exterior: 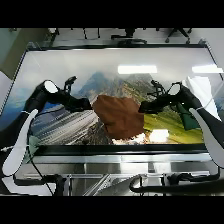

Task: Fold the shirts.

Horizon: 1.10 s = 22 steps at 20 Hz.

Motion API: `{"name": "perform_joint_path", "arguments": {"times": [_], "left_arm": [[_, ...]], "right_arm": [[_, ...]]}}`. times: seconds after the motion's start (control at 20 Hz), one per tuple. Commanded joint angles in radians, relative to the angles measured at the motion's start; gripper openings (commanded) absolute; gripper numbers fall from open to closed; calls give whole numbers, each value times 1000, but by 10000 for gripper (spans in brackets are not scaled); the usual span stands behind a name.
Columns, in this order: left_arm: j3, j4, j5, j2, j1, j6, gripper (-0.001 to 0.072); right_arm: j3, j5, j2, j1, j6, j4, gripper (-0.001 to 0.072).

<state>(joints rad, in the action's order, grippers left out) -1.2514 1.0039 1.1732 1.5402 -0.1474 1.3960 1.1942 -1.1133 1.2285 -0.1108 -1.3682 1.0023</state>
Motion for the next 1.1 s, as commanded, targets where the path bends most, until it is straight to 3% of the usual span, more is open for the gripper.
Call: {"name": "perform_joint_path", "arguments": {"times": [0.0,0.1,0.2,0.25,0.3,0.35,0.4,0.45,0.5,0.95,1.05], "left_arm": [[110,-257,-169,80,-20,-129,632],[86,-264,-195,138,-52,-144,630],[46,-263,-202,193,-75,-148,520],[26,-263,-201,215,-78,-148,516],[5,-266,-195,235,-86,-148,420],[-23,-265,-184,254,-89,-147,302],[-52,-267,-163,270,-91,-147,146],[-77,-264,-144,278,-93,-149,21],[-104,-264,-128,281,-93,-149,20],[-382,-252,3,103,-83,-151,19],[-436,-144,29,69,-84,-135,19]], "right_arm": [[19,-1,99,0,130,-127,517],[19,-1,114,0,173,-153,490],[19,-1,122,0,173,-154,490],[19,-1,123,0,173,-159,424],[19,-1,123,0,173,-165,286],[19,-1,123,0,183,-174,228],[19,-1,123,0,193,-180,225],[19,-2,123,0,195,-181,93],[20,-1,122,0,196,-181,22],[129,-2,-7,0,217,-180,21],[138,-2,-42,0,217,-147,24]]}}
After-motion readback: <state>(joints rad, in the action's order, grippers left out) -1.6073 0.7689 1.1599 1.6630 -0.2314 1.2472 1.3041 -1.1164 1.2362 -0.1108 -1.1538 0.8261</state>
